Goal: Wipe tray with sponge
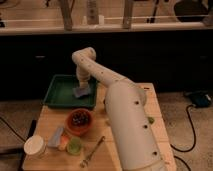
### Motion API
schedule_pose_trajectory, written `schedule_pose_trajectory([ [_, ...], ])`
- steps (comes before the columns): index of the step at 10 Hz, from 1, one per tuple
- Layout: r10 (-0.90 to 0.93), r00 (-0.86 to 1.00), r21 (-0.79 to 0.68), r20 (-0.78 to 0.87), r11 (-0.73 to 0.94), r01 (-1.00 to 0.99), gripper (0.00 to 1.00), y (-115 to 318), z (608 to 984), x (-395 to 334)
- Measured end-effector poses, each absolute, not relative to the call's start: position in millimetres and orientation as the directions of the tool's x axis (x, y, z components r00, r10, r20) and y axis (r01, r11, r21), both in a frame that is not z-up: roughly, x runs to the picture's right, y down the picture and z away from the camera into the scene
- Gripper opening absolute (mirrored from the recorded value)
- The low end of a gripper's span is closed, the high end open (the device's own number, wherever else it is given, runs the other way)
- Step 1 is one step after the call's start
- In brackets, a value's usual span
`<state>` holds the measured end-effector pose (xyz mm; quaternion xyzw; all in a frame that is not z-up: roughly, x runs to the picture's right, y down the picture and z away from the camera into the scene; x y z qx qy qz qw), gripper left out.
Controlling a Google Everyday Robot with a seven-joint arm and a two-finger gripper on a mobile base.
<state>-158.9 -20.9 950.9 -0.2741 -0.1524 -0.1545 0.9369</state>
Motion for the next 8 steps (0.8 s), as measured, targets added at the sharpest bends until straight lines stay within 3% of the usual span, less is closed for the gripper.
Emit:
schedule_pose_trajectory([
  [4,-0.282,0.835,-0.413,0.473,0.766,0.493,0.0,-1,933,-209],
  [8,-0.276,0.837,-0.444,0.473,0.746,0.497,0.0,23,920,-180],
])
